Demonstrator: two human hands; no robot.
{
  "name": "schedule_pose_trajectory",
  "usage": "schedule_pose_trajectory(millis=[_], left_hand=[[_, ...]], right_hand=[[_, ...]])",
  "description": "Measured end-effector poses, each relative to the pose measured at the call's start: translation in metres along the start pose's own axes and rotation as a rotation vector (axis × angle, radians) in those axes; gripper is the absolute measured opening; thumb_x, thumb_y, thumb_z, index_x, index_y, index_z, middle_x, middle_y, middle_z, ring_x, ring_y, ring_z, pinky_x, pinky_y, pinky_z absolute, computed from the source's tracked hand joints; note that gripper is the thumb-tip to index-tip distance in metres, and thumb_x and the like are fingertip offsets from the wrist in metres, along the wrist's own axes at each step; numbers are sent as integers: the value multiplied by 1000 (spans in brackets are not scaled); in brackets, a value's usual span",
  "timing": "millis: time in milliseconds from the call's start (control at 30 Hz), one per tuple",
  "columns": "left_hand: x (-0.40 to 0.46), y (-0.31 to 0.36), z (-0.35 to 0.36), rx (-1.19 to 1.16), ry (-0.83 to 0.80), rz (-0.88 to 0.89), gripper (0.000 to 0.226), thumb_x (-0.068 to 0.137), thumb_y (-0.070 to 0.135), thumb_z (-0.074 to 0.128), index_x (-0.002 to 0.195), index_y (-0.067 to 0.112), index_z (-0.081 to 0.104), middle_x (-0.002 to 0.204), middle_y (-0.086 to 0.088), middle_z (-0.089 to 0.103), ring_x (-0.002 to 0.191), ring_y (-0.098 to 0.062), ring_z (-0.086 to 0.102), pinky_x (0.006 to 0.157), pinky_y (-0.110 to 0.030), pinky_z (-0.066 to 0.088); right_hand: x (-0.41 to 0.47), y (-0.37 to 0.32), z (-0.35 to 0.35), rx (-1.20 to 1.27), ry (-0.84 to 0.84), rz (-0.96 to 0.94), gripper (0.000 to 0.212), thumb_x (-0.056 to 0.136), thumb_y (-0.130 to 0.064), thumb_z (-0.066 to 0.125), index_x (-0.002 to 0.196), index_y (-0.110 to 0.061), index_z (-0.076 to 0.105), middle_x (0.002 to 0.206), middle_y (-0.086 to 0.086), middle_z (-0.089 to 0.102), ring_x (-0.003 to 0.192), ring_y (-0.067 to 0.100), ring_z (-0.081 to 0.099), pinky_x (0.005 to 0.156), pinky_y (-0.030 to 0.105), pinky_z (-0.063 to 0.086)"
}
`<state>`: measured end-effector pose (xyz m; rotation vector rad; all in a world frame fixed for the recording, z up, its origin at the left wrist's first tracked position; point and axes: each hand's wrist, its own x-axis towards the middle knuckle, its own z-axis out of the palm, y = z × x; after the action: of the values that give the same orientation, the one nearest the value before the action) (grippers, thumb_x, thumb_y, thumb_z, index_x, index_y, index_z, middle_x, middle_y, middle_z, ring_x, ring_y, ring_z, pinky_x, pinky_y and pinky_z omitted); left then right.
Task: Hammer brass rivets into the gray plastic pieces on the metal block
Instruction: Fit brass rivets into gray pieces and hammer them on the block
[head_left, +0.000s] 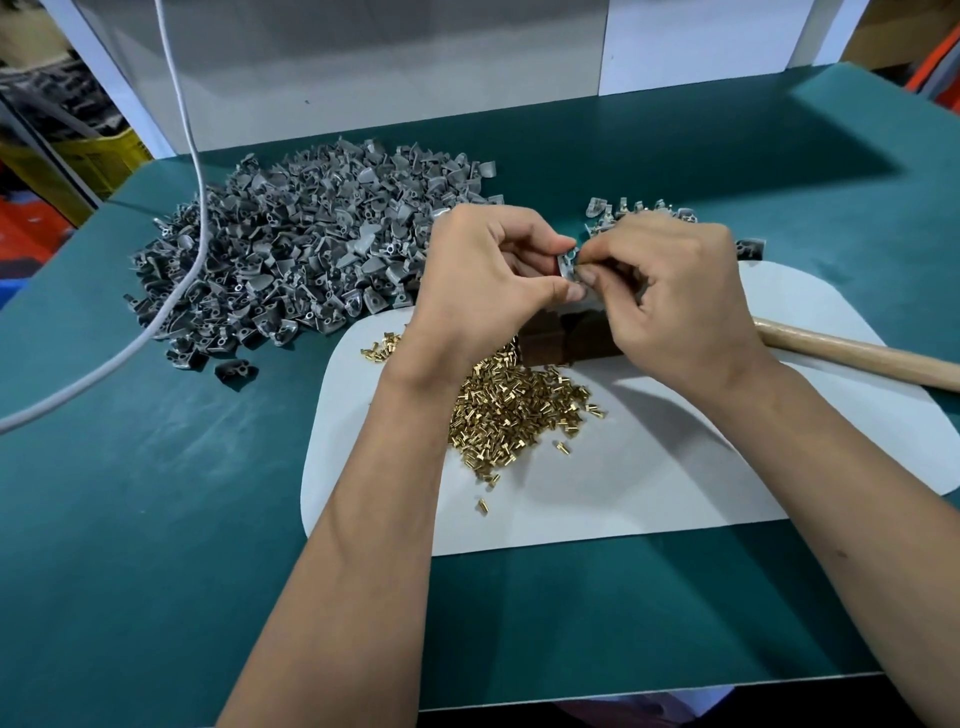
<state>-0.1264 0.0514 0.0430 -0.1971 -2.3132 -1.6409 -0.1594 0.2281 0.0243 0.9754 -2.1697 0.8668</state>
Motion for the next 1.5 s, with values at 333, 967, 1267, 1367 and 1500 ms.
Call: schedule_pose_trajectory(millis=[333,967,1267,1367,1500], left_hand=[[0,-5,5,0,50,36,30,64,-4,93,86,6,74,77,-18,75,68,-23,74,66,-31,63],[5,-25,4,290,25,21,11,79,16,86,79,24,78,113,11,74,123,-7,53,110,-28,36],[3,-22,5,219,-21,-75,9,82,15,84,81,21,79,118,8,73,114,-1,63,112,-33,43],[3,-22,6,204,-33,-96,11,82,13,84,79,20,78,119,7,73,113,0,64,111,-32,44],[3,-22,8,118,-24,-151,9,81,9,84,79,16,79,113,2,74,110,0,66,104,-25,46]], right_hand=[[1,-2,0,28,23,60,6,88,-4,70,86,-5,76,80,2,69,74,11,56,73,13,39],[-1,55,-75,-394,-674,574,18,89,-31,73,74,-19,74,75,6,73,76,32,65,70,36,54],[-7,58,-81,-392,-770,643,23,94,-28,70,80,-10,72,78,15,72,79,38,64,74,43,54],[3,57,-87,-316,-593,660,21,101,-26,59,90,-9,63,84,14,70,81,37,60,77,45,52],[19,32,-86,-87,-344,585,21,104,-31,53,89,-19,63,73,7,63,69,26,57,65,39,47]])
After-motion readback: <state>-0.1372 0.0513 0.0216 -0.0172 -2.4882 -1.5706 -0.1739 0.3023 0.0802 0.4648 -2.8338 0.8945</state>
